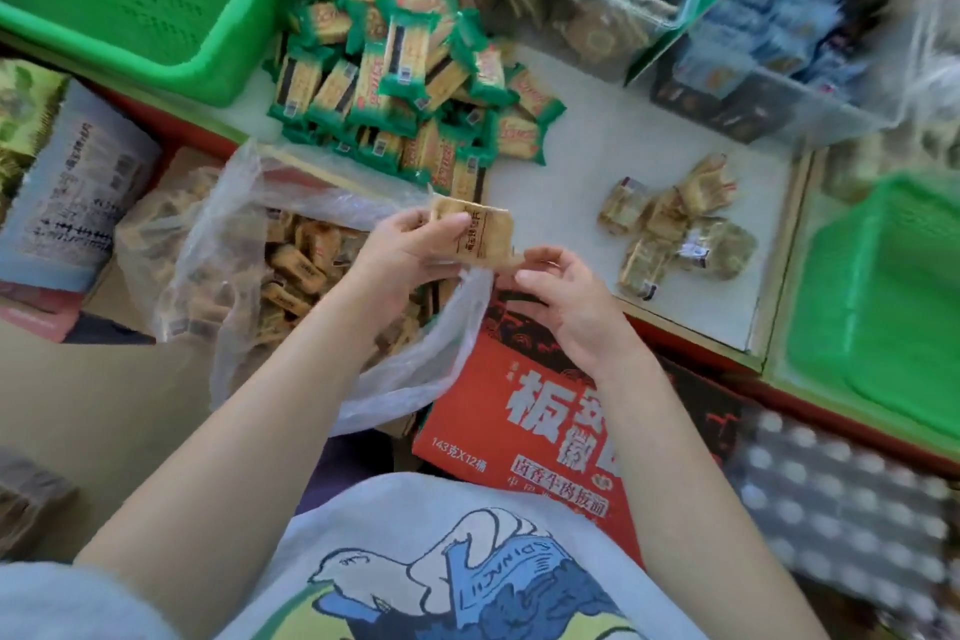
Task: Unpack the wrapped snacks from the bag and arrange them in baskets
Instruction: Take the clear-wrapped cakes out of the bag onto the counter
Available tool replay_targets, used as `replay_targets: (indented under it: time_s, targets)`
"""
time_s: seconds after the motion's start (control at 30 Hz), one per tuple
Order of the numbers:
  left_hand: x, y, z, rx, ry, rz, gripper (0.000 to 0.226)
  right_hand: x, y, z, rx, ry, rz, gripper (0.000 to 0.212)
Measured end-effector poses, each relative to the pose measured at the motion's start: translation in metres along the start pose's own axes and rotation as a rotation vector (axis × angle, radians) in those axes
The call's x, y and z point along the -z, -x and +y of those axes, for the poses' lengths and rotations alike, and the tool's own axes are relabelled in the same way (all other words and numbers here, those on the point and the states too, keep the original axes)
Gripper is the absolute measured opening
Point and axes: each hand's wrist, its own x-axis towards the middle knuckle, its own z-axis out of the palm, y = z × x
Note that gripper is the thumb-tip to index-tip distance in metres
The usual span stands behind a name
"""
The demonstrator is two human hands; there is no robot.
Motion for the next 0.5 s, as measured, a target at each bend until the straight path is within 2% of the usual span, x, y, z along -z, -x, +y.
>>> replay_targets:
  time_s: [0.03,0.1,0.13,0.2,0.23,0.3,0.33,0.4,0.43,0.5]
  targets:
    - [-0.016,-0.004,0.005,0.019,-0.118,-0.072,0.024,0.016,0.008,-0.005,0.008,0.052,-0.004,0.017]
    - [-0.052,-0.01,0.008,0.066,-0.38,-0.212,0.027,0.046,0.022,-0.016,-0.01,0.161,-0.029,0.036]
    - [-0.071,-0.013,0.007,0.075,-0.469,-0.247,0.028,0.061,0.028,-0.02,-0.03,0.259,-0.049,0.036]
    - [-0.111,-0.02,-0.001,0.057,-0.545,-0.232,0.031,0.09,0.036,-0.024,-0.079,0.428,-0.053,0.028]
    - [-0.126,-0.026,-0.008,0.036,-0.552,-0.202,0.032,0.105,0.037,-0.024,-0.095,0.44,-0.015,0.031]
    - [-0.146,-0.041,-0.027,-0.028,-0.607,-0.095,0.03,0.13,0.037,-0.022,-0.1,0.358,0.16,0.037]
    - [-0.15,-0.049,-0.039,-0.076,-0.722,-0.034,0.032,0.142,0.035,-0.02,-0.094,0.297,0.293,0.038]
    - [-0.145,-0.06,-0.063,-0.159,-1.112,0.028,0.042,0.164,0.031,-0.012,-0.061,0.173,0.532,0.031]
    - [-0.14,-0.062,-0.074,-0.177,-1.298,0.026,0.048,0.173,0.029,-0.008,-0.043,0.121,0.605,0.027]
    - [-0.13,-0.063,-0.092,-0.187,-1.541,-0.006,0.056,0.185,0.021,-0.001,-0.04,0.006,0.631,0.019]
